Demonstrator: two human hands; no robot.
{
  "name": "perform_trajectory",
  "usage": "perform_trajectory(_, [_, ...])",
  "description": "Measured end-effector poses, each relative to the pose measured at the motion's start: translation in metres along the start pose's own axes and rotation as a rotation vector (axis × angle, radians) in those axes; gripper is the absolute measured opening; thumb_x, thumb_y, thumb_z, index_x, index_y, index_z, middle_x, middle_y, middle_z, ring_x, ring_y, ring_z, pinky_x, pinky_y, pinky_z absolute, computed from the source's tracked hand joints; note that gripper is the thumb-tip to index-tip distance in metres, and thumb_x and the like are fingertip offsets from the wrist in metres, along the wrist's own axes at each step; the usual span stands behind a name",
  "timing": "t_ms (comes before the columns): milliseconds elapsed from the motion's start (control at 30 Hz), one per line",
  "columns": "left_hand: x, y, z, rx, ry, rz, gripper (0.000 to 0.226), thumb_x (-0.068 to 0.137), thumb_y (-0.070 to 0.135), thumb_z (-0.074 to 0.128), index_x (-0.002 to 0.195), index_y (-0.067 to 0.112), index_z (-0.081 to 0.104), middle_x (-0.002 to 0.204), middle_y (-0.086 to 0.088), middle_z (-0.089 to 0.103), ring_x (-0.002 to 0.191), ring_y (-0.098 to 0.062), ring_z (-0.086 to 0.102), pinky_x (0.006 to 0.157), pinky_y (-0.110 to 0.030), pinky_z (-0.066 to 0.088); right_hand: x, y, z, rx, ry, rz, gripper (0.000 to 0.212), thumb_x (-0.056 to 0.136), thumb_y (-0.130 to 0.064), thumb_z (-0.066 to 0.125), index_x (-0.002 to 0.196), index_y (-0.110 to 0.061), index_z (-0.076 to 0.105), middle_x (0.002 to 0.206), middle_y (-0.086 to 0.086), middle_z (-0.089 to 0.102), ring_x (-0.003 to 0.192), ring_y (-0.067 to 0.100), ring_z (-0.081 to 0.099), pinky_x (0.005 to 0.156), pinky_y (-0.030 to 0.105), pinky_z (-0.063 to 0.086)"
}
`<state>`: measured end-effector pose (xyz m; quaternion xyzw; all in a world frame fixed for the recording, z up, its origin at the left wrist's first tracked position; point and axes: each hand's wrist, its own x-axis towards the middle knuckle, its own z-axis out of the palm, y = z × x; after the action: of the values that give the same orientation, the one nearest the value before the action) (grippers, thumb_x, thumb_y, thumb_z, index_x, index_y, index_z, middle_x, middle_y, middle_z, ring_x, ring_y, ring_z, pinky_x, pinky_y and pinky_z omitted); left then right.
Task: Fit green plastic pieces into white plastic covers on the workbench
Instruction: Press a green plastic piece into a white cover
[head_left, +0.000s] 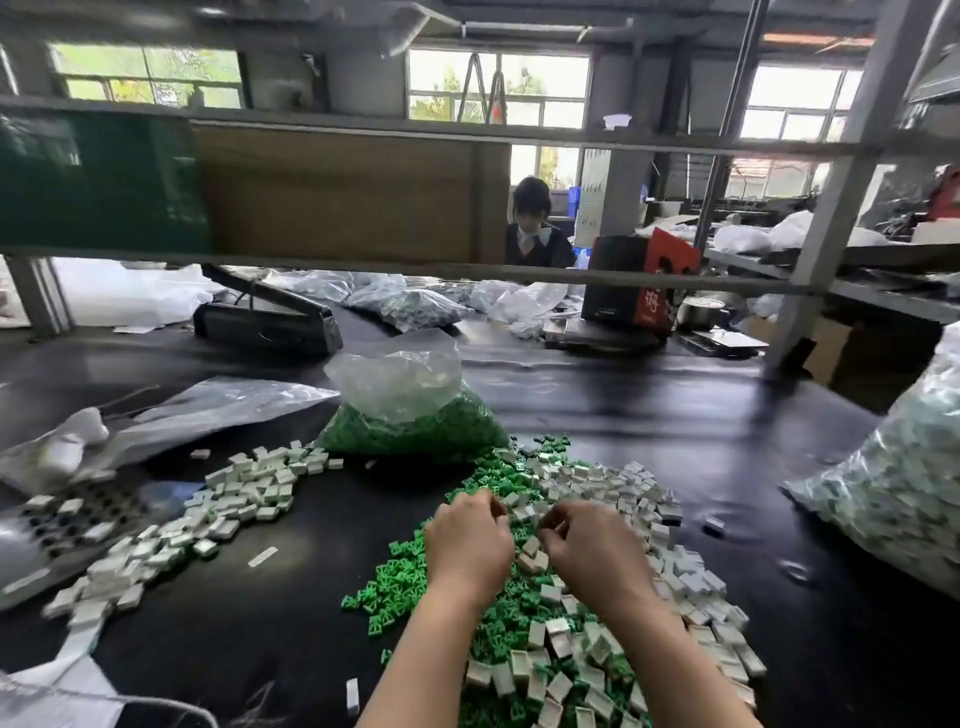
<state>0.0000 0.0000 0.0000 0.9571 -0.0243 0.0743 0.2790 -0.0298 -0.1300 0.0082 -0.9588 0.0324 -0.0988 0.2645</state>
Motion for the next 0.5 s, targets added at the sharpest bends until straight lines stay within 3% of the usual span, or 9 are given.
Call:
perform_trajectory(167, [0.02,-0.02,0.019,0.105,0.016,0.001,0.029,0.096,0.034,0.049,0.122,0.026,0.058,0.125,0.002,0.057,0.118,-0.021,0.047,0.098,-0.038,0.037,0.022,0.016,0.022,-0.126,0.087,0.058,0.016,0.097,-0.031,0.056,0.107,-0.029,0.068,0.088,-0.011,0.067,0.075,0.005,0.059,0.059,0.014,0.044])
perform_trajectory(300, [0.026,-0.029,0.033,0.125,0.017,0.032,0.036,0.096,0.039,0.047,0.13,0.031,0.053,0.134,0.005,0.05,0.125,-0.019,0.041,0.104,-0.038,0.031,0.035,0.026,0.033,-0.258,0.187,0.029,0.02,0.097,-0.032,0.053,0.11,-0.026,0.066,0.099,-0.008,0.067,0.083,0.009,0.049,0.085,0.025,0.048])
perform_trajectory(400, [0.029,-0.036,0.041,0.142,-0.034,0.044,0.041,0.097,0.043,0.045,0.136,0.033,0.048,0.139,0.005,0.045,0.129,-0.02,0.038,0.106,-0.039,0.03,0.041,0.032,0.041,-0.294,0.203,0.035,0.022,0.096,-0.03,0.052,0.113,-0.026,0.064,0.112,-0.007,0.065,0.105,0.014,0.05,0.092,0.031,0.043])
perform_trajectory(500, [0.03,-0.042,0.045,0.136,-0.047,0.043,0.044,0.097,0.044,0.044,0.14,0.034,0.044,0.143,0.004,0.043,0.131,-0.02,0.037,0.107,-0.039,0.03,0.041,0.035,0.048,-0.322,0.137,0.044,0.02,0.095,-0.026,0.051,0.111,-0.025,0.063,0.12,-0.007,0.062,0.112,0.017,0.047,0.096,0.034,0.04])
